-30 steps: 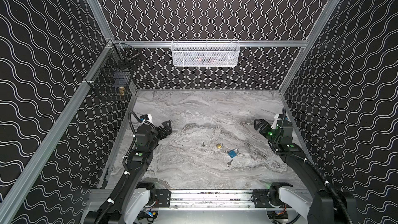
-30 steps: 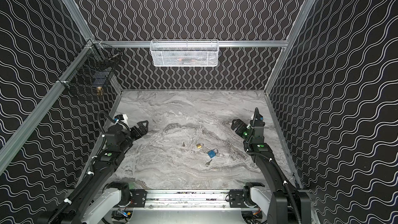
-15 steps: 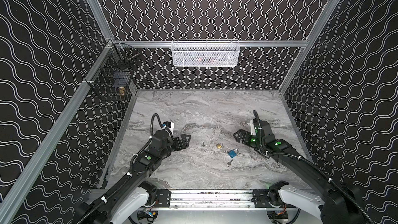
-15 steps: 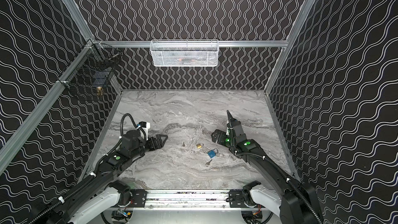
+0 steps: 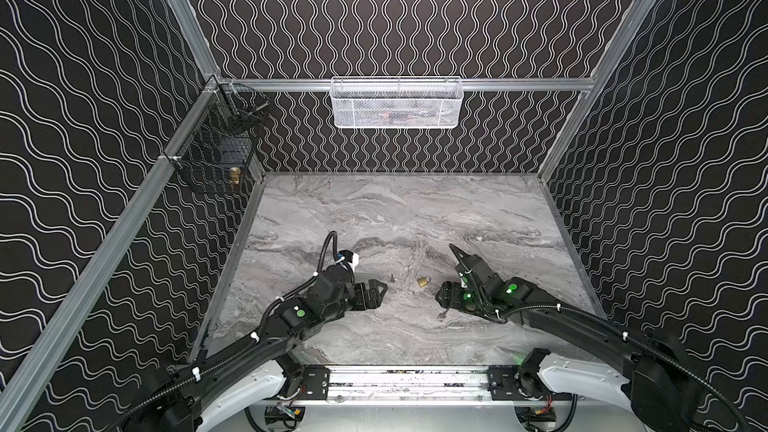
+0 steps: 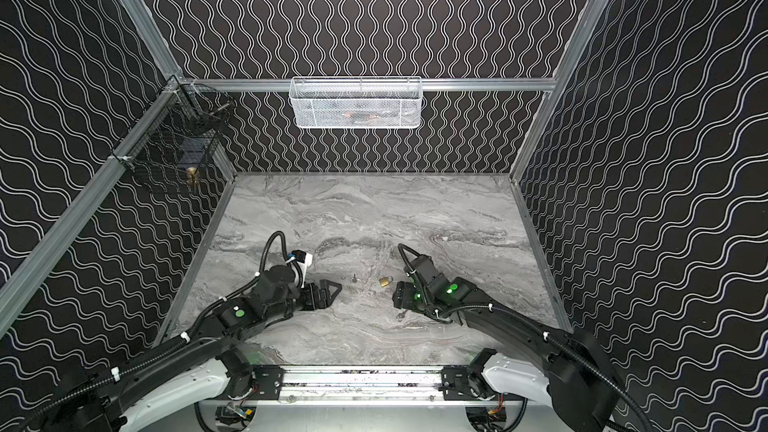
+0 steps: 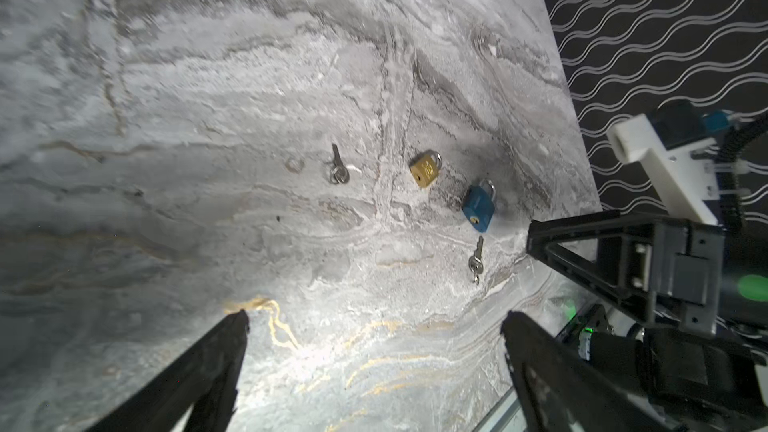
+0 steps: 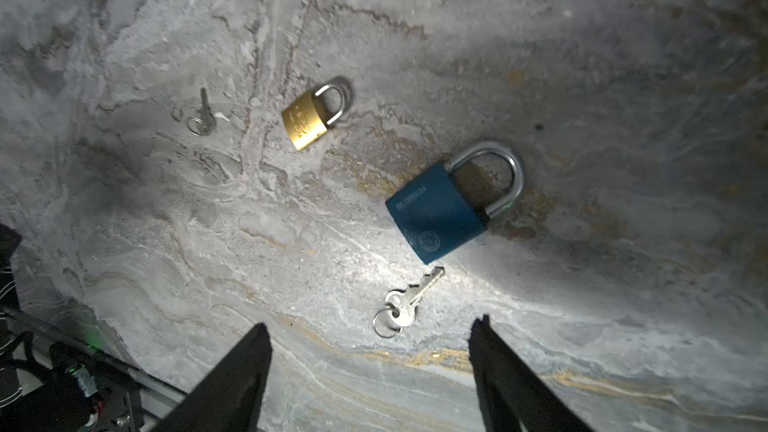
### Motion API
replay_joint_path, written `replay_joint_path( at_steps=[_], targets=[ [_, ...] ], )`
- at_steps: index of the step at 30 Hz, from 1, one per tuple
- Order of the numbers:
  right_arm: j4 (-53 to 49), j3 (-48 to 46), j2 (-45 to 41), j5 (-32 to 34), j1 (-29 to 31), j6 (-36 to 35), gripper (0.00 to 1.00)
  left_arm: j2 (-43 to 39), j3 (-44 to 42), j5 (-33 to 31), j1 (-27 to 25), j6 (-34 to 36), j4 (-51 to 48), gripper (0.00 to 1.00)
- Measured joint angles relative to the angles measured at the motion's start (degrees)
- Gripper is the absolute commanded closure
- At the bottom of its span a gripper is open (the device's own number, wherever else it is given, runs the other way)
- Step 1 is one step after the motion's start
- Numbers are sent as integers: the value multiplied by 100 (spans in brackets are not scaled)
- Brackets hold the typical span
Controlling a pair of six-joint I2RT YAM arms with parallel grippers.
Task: Unlock with the key
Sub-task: 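Move both grippers forward toward the padlocks and keys on the table, then lower the right gripper over the silver key nearest the robot and grasp it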
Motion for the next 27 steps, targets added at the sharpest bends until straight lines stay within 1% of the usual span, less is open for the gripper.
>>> replay_joint_path(
  at_steps=[5,10,15,22,27],
  targets=[
    [114,-177,258,66,326,348,26,229,-4,-315,-608,-192,83,1],
    [380,-234,568,81,492,494,25,376,22,-625,-962,-354,127,1],
    [544,-210,835,168,560,542,24,407,24,-868,-1117,-487,136,1],
    [758,-177,1023,321,623,557,20,282,35,-1119,-1156,-651,31,1],
    [898,52,1342,363,708,433,17,199,35,-1213,-1158,-739,-92,1]
  ],
)
